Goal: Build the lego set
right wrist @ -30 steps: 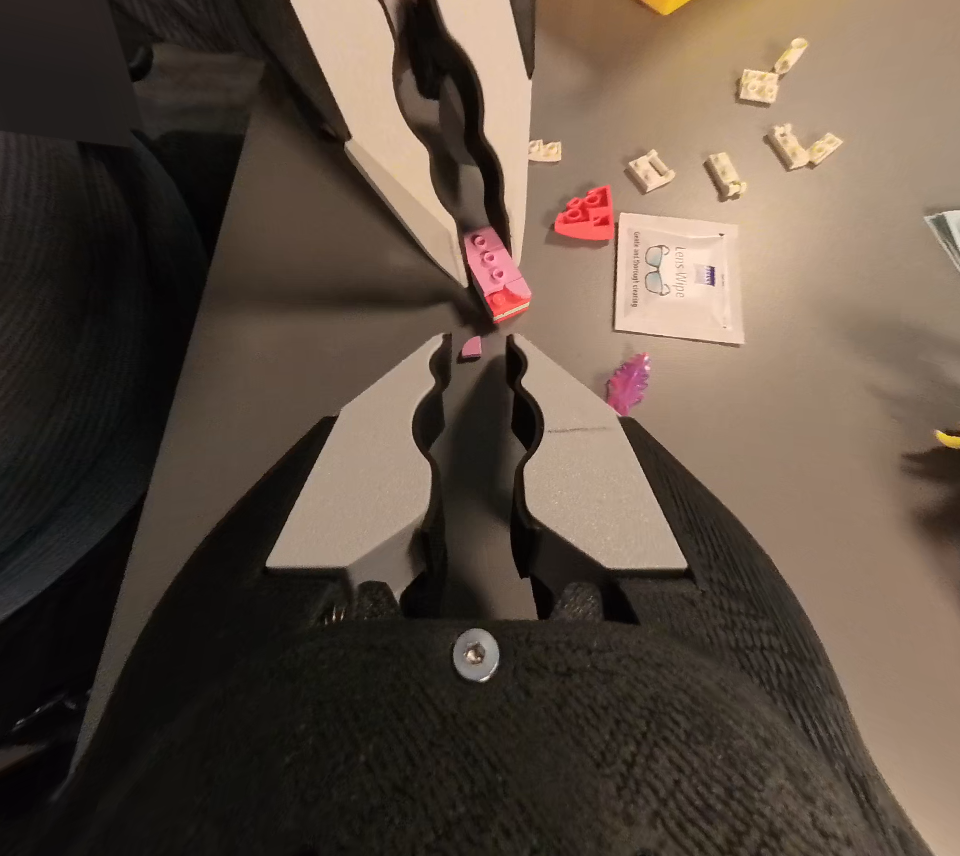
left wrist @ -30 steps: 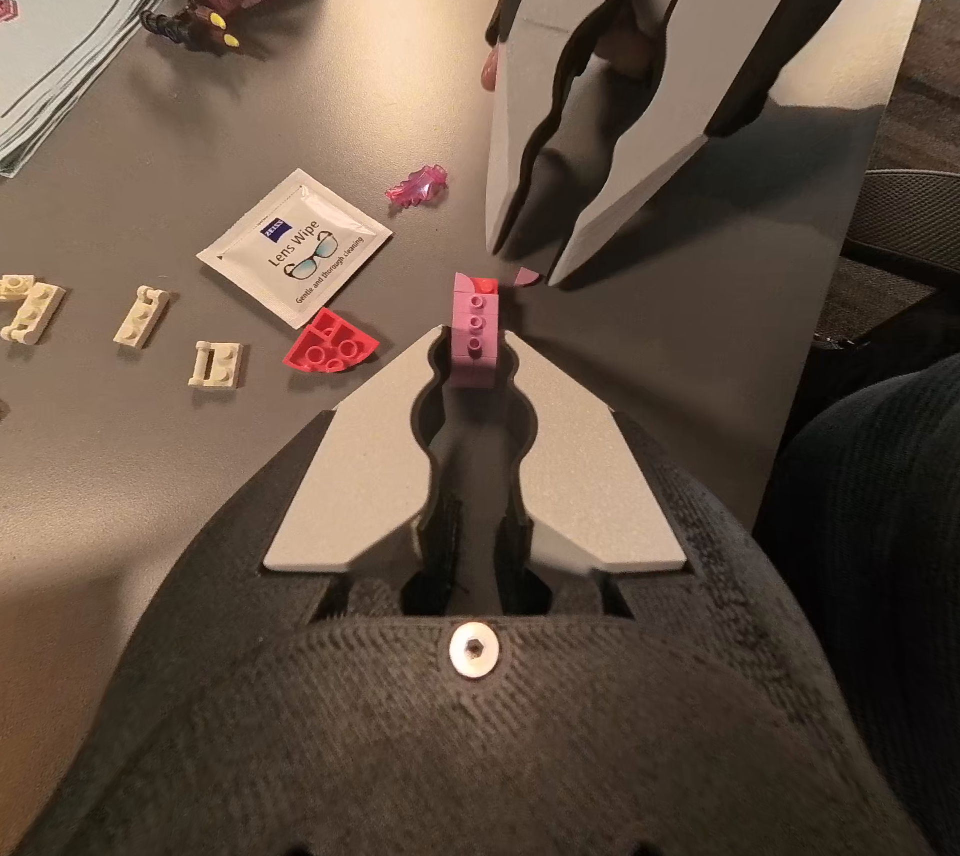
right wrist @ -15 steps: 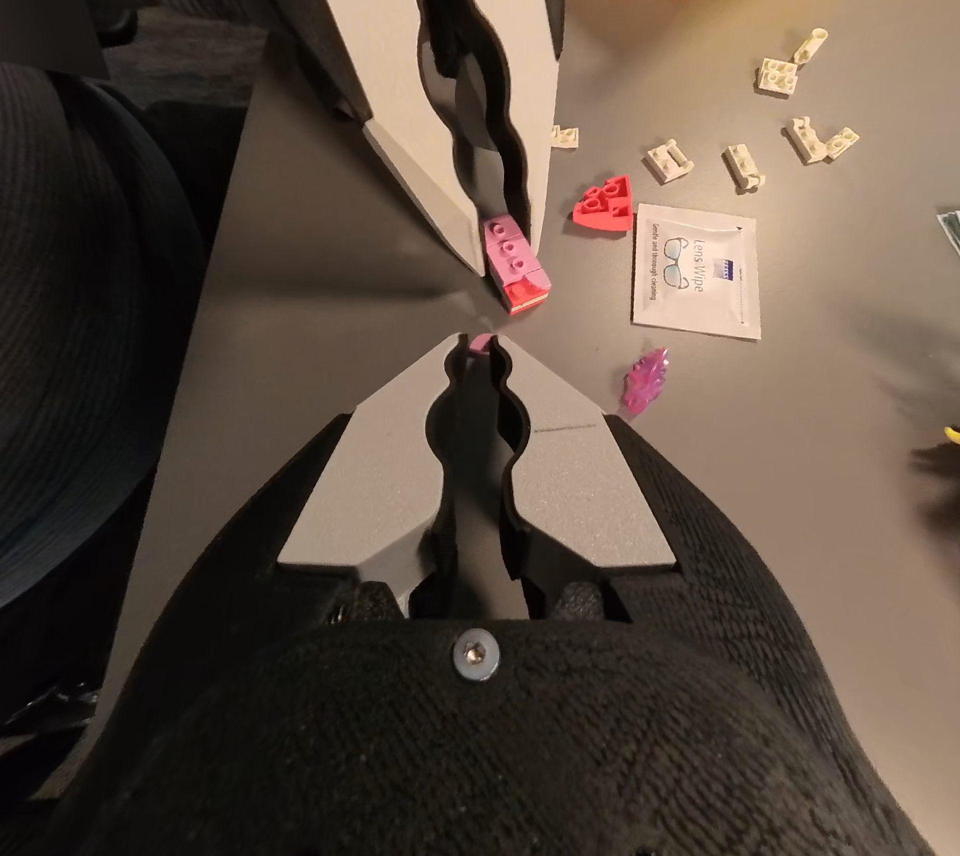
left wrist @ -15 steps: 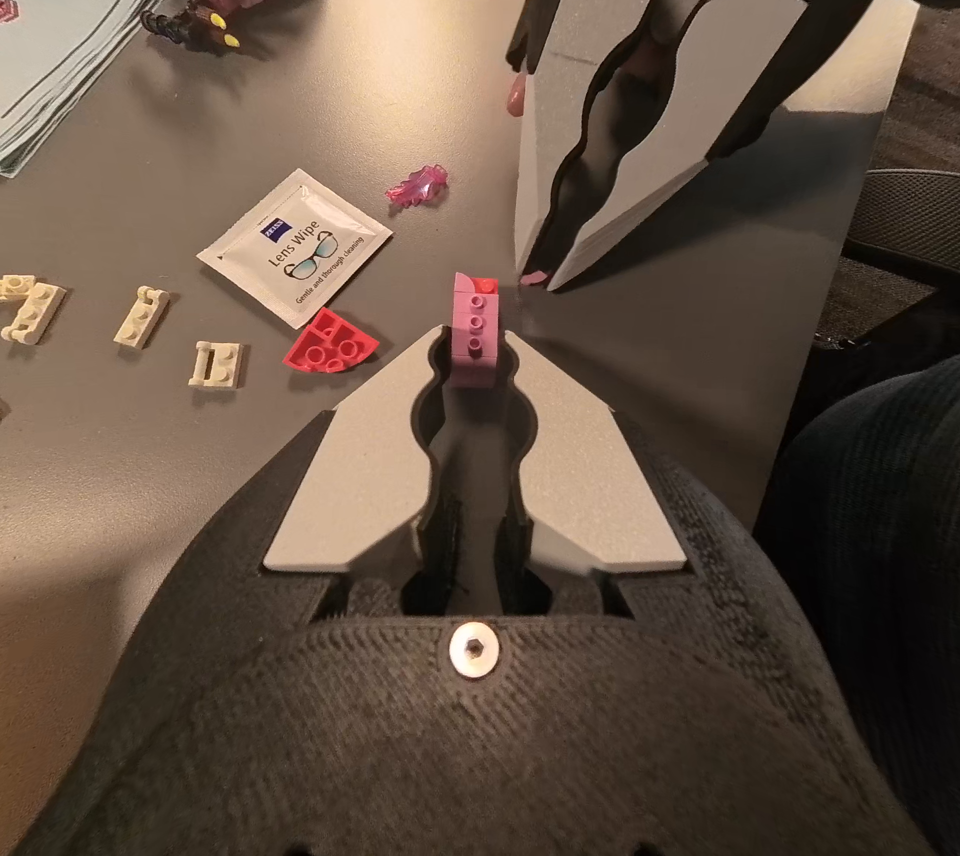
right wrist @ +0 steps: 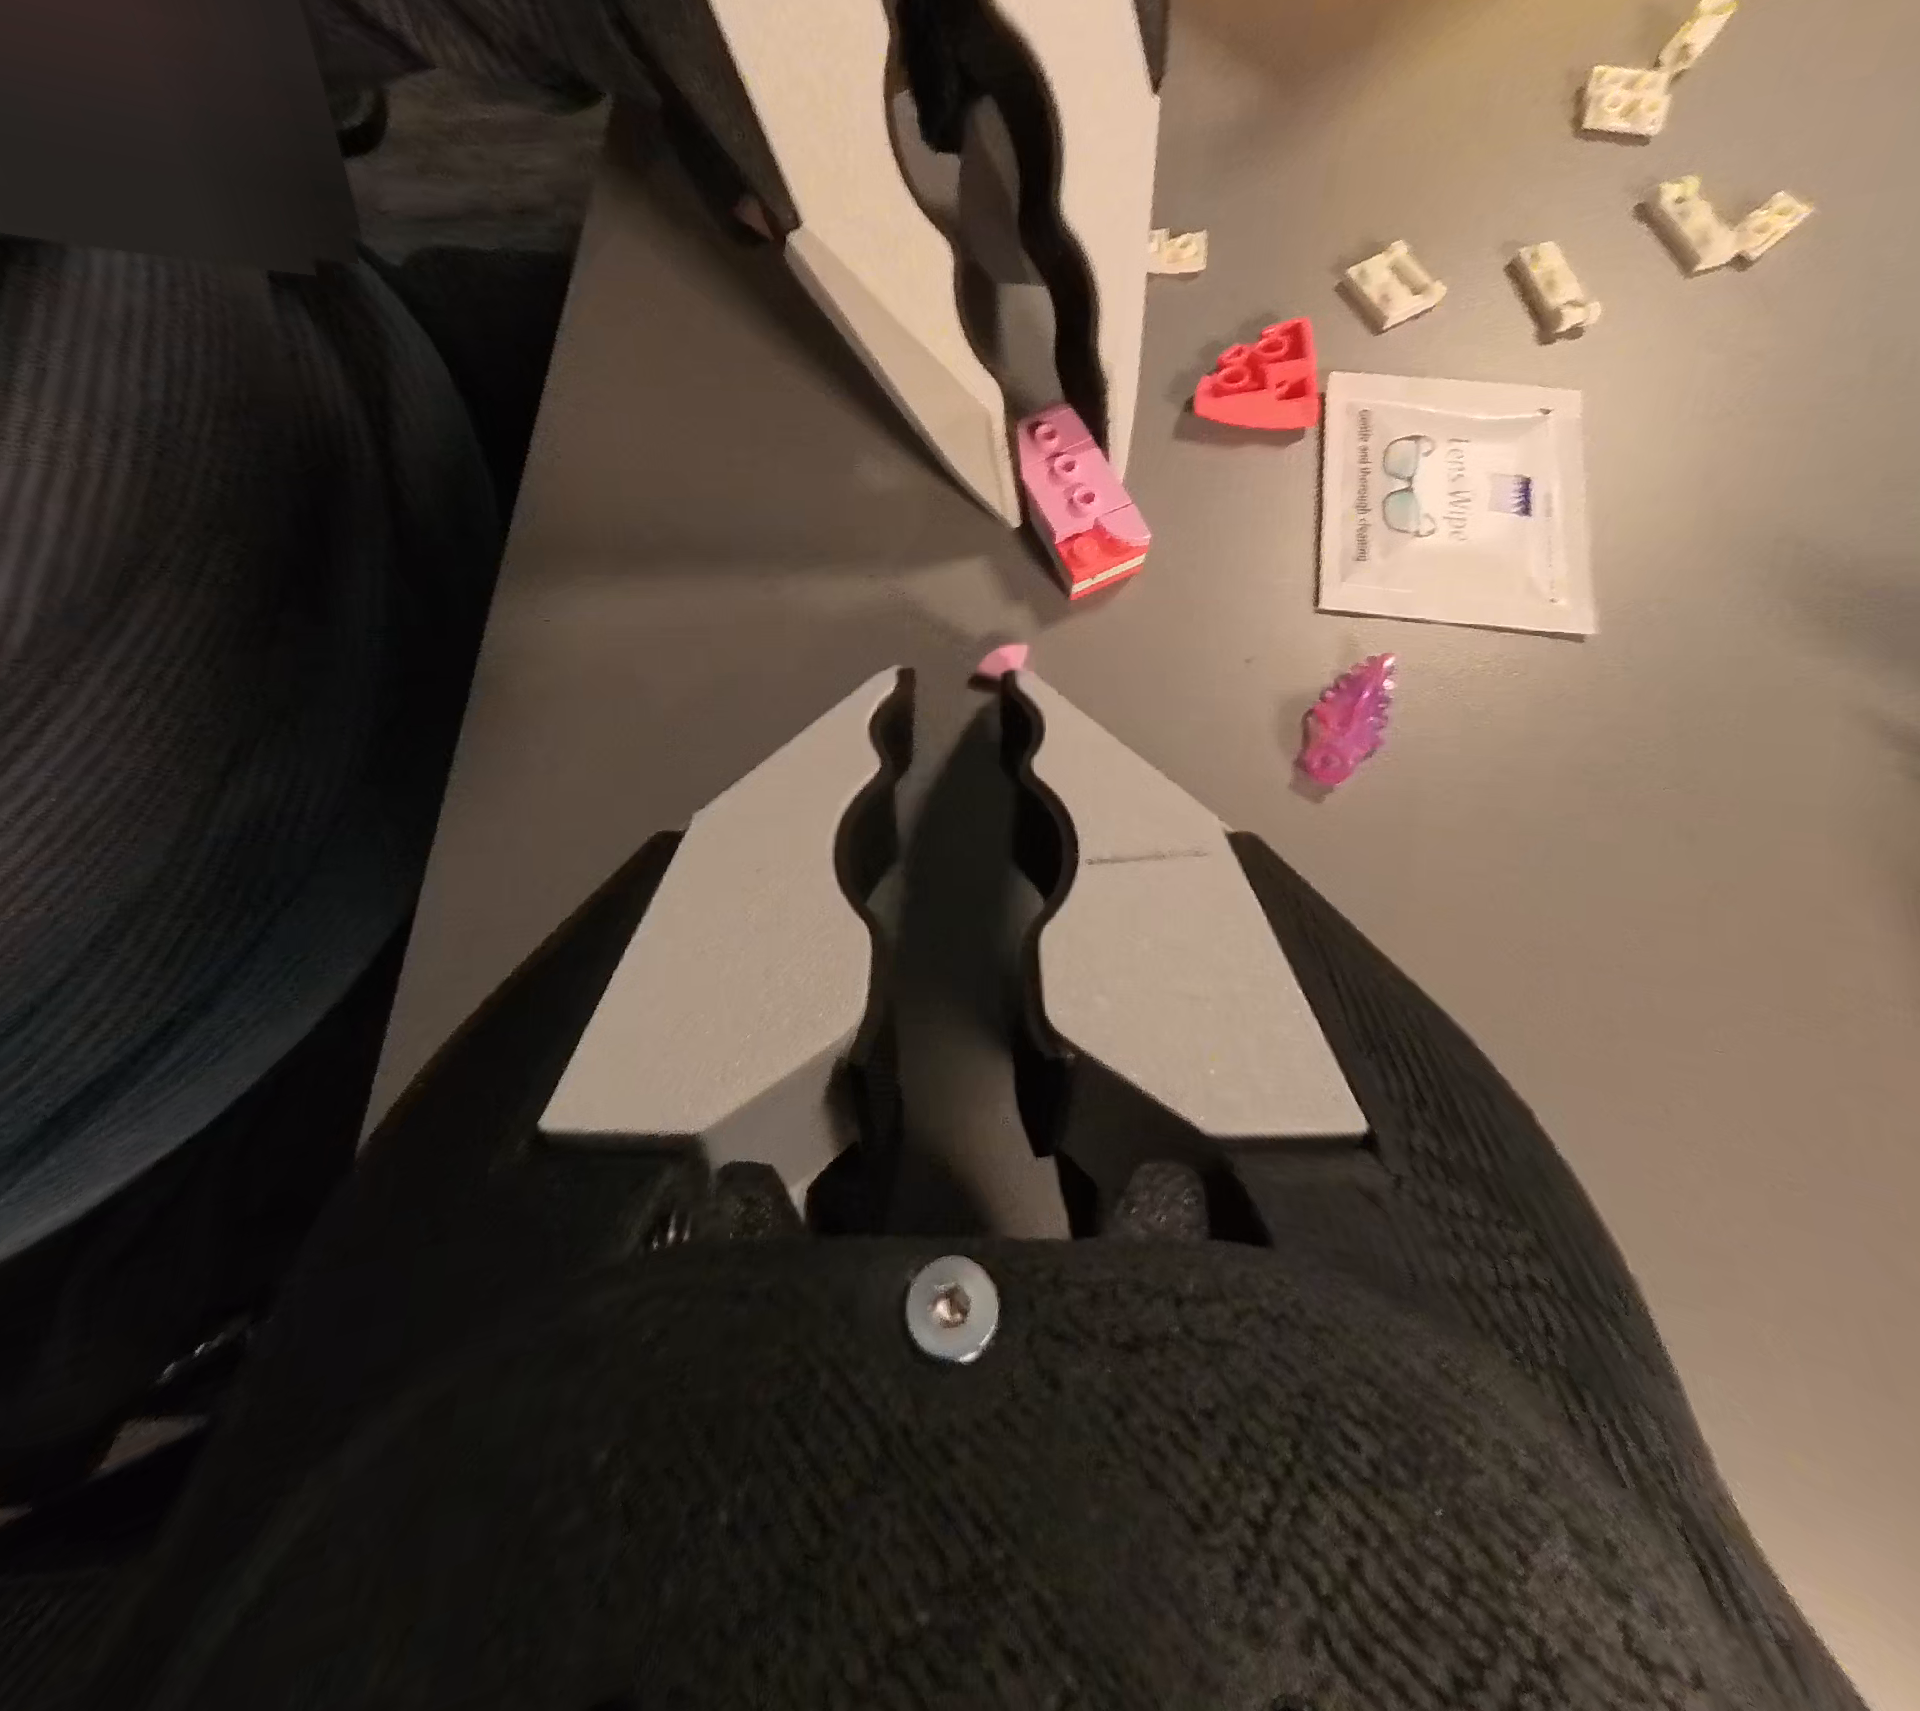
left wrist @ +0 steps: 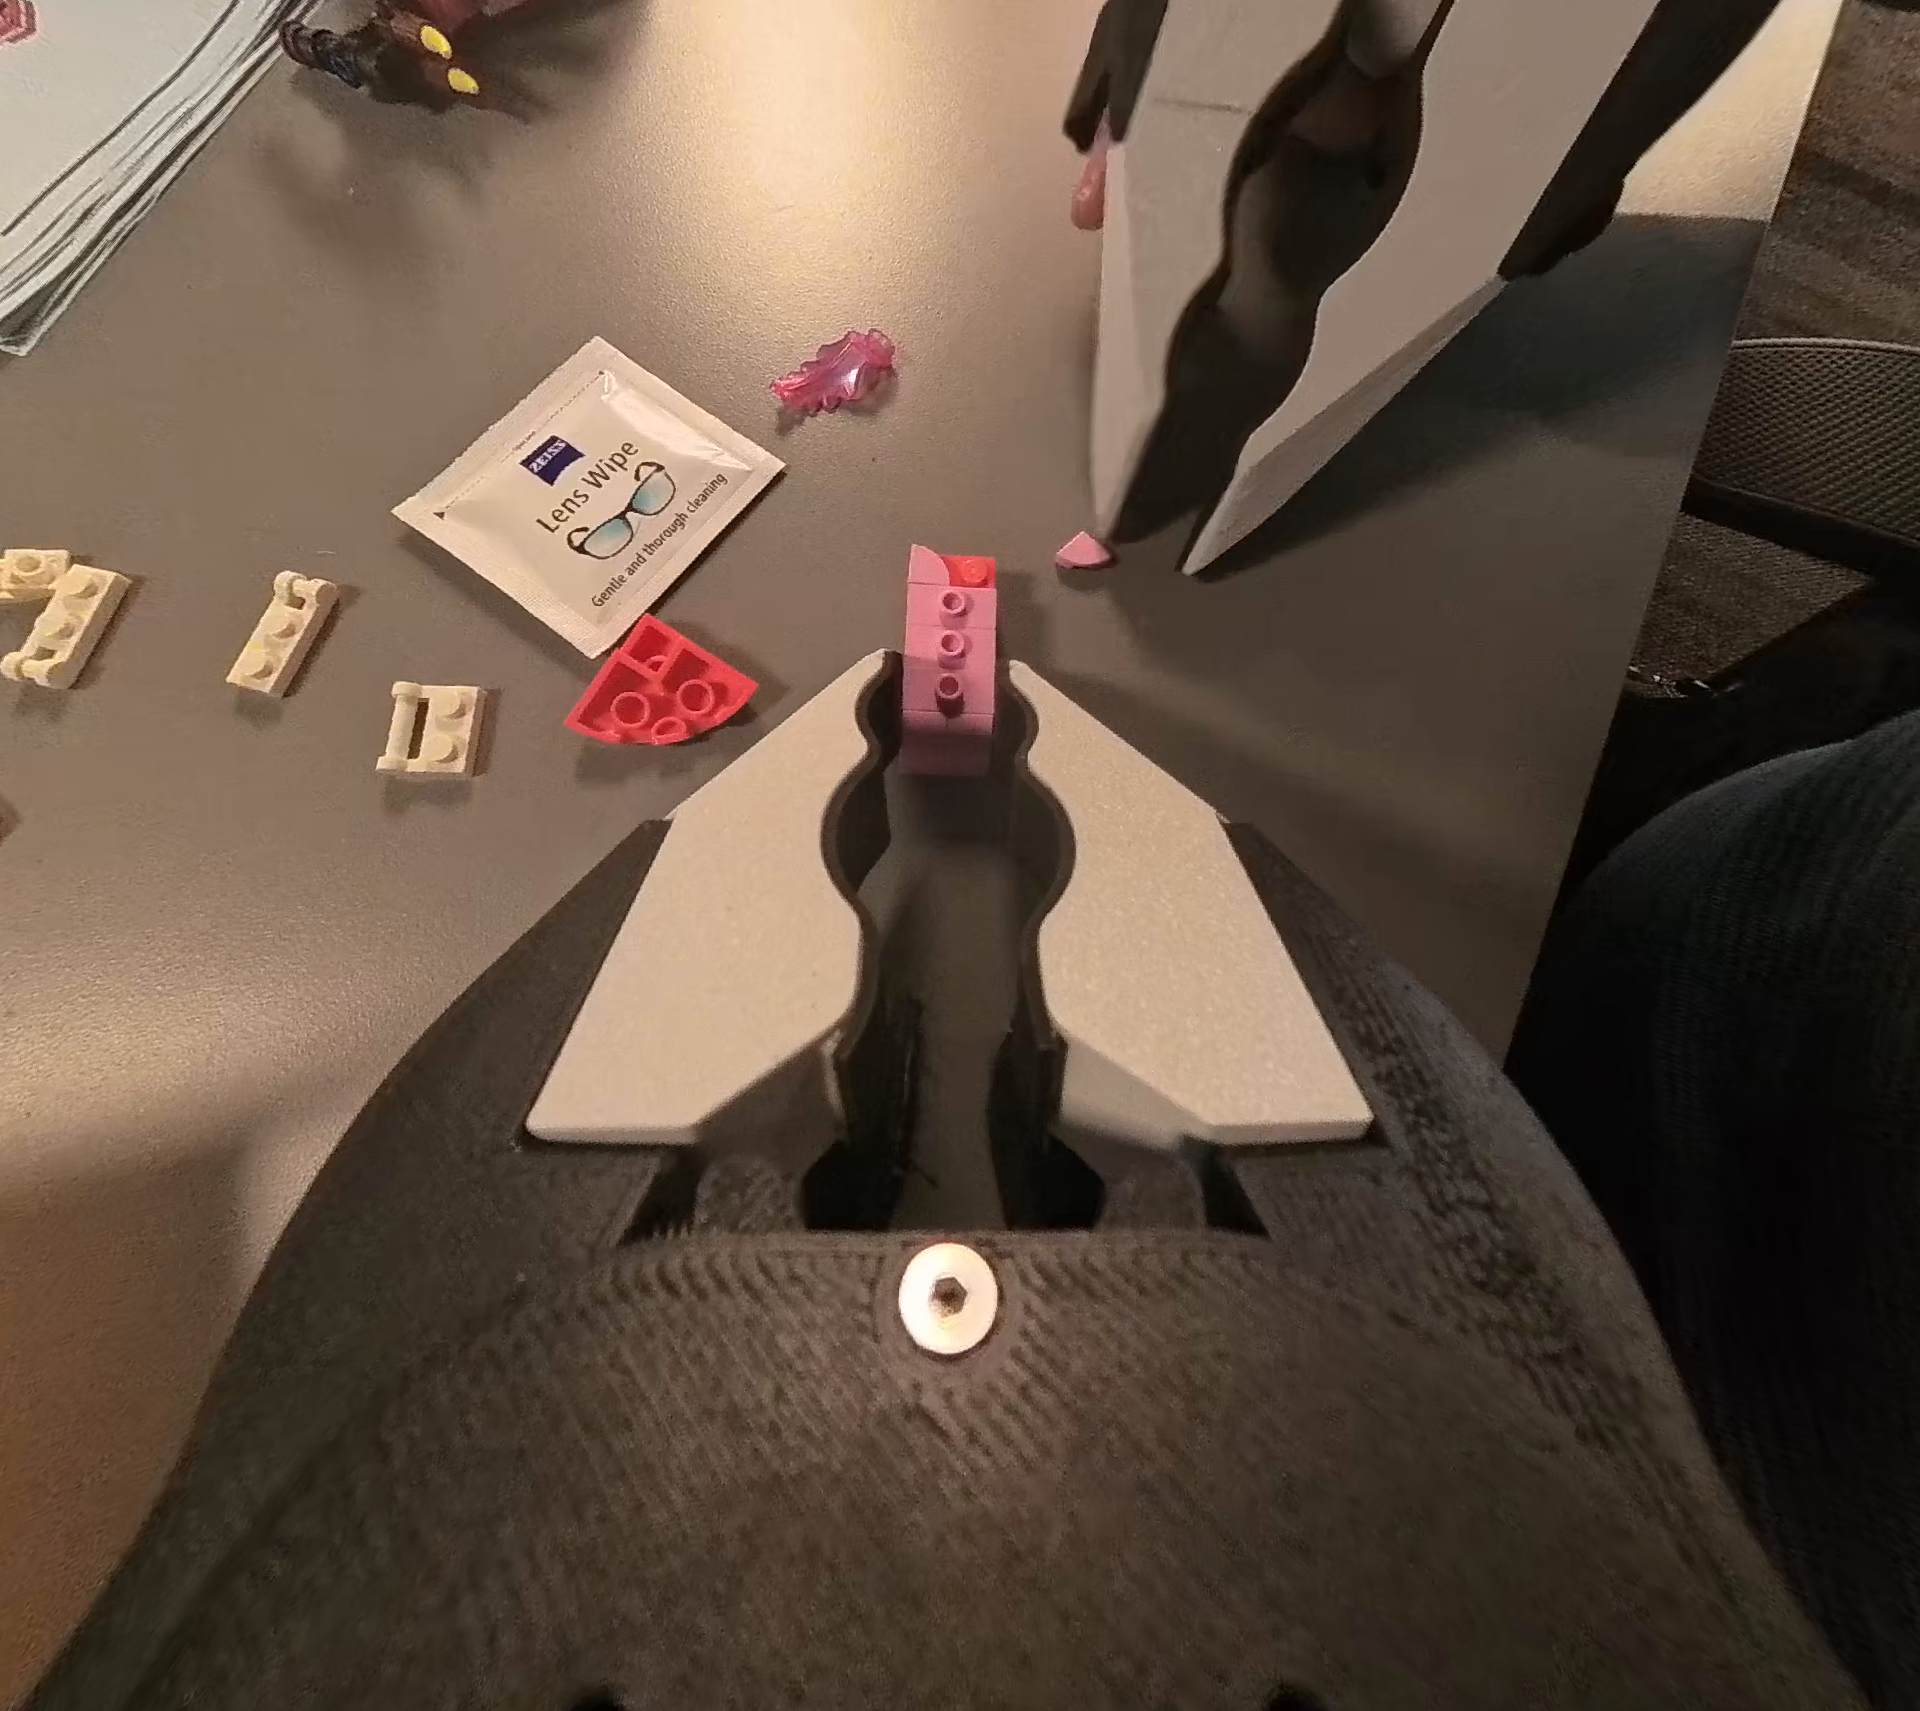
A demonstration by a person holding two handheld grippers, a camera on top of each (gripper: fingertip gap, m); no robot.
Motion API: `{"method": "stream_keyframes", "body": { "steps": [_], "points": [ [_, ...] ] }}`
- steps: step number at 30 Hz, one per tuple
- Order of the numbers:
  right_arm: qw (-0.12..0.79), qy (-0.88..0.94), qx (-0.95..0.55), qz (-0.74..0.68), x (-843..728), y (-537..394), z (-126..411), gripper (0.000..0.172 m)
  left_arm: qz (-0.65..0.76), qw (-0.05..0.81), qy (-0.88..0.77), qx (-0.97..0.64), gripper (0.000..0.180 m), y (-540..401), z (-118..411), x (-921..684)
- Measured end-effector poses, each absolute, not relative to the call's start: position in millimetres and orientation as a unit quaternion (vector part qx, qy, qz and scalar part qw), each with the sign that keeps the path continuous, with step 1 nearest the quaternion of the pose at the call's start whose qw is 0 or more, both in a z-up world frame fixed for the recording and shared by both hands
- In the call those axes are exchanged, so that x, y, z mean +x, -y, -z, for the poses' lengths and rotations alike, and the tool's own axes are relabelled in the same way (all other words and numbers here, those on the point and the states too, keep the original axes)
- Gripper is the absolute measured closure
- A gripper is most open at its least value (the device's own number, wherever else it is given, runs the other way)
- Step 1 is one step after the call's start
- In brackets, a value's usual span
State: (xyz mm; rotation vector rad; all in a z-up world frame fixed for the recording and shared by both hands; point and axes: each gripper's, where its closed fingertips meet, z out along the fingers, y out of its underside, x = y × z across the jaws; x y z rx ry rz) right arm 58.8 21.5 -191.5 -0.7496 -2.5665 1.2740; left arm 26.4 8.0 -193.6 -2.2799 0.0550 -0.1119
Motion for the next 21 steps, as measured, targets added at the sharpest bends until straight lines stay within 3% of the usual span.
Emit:
{"method": "stream_keyframes", "body": {
  "steps": [6, 13, 21],
  "points": [
    [0.1, 0.864, -0.249, -0.427, 53, -19, 191, 0.148, 0.044, 0.416, -0.022, -0.908, 0.164, -8, 194, 26],
    [0.064, 0.863, -0.247, -0.436, 66, -17, 191, 0.159, 0.044, 0.416, -0.022, -0.908, 0.164, -8, 194, 26],
    [0.094, 0.863, -0.221, -0.444, 59, -11, 186, 0.15, 0.044, 0.416, -0.022, -0.908, 0.164, -8, 194, 26]
  ]
}}
